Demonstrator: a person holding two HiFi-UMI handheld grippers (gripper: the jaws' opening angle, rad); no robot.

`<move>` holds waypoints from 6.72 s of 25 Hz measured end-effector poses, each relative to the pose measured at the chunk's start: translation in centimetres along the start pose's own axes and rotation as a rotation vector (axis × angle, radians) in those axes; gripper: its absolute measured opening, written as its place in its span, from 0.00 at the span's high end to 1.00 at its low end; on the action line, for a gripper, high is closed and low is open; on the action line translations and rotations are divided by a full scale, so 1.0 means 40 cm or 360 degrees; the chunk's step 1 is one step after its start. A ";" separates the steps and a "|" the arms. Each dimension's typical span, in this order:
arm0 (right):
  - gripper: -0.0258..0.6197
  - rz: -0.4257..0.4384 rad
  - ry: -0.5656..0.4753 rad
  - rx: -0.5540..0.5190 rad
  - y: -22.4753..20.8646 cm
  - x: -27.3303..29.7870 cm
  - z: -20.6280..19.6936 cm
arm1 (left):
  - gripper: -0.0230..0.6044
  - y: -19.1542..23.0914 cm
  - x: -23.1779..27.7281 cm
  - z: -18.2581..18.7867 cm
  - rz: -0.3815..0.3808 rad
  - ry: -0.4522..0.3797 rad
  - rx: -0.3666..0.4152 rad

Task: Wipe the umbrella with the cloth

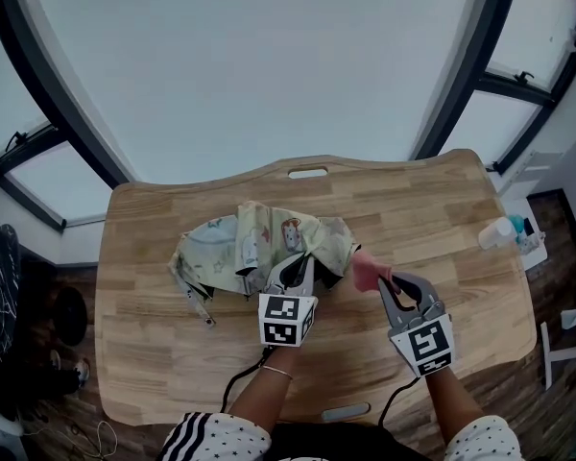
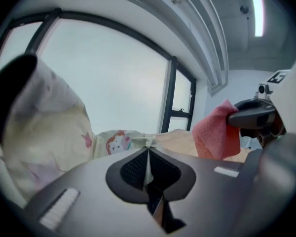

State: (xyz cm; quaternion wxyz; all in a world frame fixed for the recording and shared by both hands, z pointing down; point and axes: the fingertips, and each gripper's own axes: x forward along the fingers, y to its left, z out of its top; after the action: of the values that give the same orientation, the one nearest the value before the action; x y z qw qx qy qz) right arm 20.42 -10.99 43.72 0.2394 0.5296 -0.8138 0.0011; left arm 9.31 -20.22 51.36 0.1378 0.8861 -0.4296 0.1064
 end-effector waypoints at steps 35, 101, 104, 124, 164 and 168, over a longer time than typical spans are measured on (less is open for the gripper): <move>0.92 0.0032 -0.0339 -0.0171 0.136 0.176 0.348 | 0.97 0.499 -0.417 0.021 0.0242 -0.0639 -0.0952; 0.92 0.0151 -0.0253 -0.0894 0.219 0.369 0.405 | 0.97 0.474 -0.429 -0.084 0.0173 -0.0517 -0.1036; 0.92 0.0111 -0.0153 -0.1006 0.194 0.400 0.365 | 0.97 0.472 -0.430 -0.085 0.0173 -0.0513 -0.1034; 0.92 0.0481 0.0259 -0.1052 0.332 0.362 0.058 | 0.97 0.475 -0.433 -0.090 0.0182 -0.0511 -0.1062; 0.92 0.0364 -0.0096 -0.0180 0.300 0.170 0.156 | 0.89 0.408 -0.467 -0.023 0.0096 -0.0542 -0.0772; 0.92 0.0321 -0.0141 -0.0098 0.272 0.149 0.170 | 0.89 0.391 -0.477 -0.013 0.0074 -0.0538 -0.0744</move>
State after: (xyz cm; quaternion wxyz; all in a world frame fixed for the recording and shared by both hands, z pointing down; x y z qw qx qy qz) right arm 6.46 -13.09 42.77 0.2181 0.4369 -0.8724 -0.0234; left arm -14.70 -15.37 48.38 0.2623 0.8254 -0.4795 -0.1415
